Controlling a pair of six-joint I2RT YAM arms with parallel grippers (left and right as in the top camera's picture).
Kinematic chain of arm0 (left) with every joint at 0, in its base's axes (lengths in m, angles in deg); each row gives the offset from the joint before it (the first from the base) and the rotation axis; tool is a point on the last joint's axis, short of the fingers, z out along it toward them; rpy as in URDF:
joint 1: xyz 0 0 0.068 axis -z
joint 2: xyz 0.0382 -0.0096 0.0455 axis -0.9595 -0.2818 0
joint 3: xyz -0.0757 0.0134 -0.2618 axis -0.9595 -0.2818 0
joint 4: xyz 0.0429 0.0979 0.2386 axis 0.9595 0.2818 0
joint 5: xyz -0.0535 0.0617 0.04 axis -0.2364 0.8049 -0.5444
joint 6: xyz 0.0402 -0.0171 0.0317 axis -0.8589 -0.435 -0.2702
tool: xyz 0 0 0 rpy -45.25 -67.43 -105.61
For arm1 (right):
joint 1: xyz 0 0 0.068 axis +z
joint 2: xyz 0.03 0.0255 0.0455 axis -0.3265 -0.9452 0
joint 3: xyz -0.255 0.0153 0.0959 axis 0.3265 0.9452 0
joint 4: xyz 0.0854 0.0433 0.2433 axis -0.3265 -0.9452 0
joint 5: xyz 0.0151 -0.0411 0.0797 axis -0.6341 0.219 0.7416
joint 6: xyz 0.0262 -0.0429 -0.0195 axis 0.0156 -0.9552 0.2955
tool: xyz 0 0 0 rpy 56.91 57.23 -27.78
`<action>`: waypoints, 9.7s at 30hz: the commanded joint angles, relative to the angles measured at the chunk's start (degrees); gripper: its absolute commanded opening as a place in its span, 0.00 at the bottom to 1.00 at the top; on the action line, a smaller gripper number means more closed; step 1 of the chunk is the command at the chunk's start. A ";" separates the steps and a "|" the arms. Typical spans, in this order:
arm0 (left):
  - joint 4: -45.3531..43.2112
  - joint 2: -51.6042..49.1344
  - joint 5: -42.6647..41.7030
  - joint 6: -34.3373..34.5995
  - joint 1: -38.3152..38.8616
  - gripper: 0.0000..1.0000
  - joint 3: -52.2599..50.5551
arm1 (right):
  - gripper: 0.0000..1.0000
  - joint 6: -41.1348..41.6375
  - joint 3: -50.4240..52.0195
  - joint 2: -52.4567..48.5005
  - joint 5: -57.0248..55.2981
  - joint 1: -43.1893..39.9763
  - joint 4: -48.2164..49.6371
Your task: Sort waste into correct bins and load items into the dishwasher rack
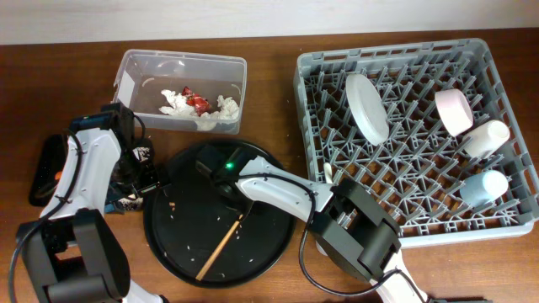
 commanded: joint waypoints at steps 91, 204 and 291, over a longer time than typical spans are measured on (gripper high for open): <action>-12.76 69.20 -7.67 -12.11 9.44 0.99 -18.36 | 0.98 -69.07 41.11 94.97 13.53 -63.23 -4.00; -70.62 100.63 -1.70 -6.32 8.17 0.99 -74.25 | 0.98 -72.11 93.77 125.98 17.18 -57.31 53.81; -70.66 100.61 -3.02 -6.32 8.22 0.99 -74.25 | 0.98 -72.11 93.77 125.98 17.18 -57.31 53.81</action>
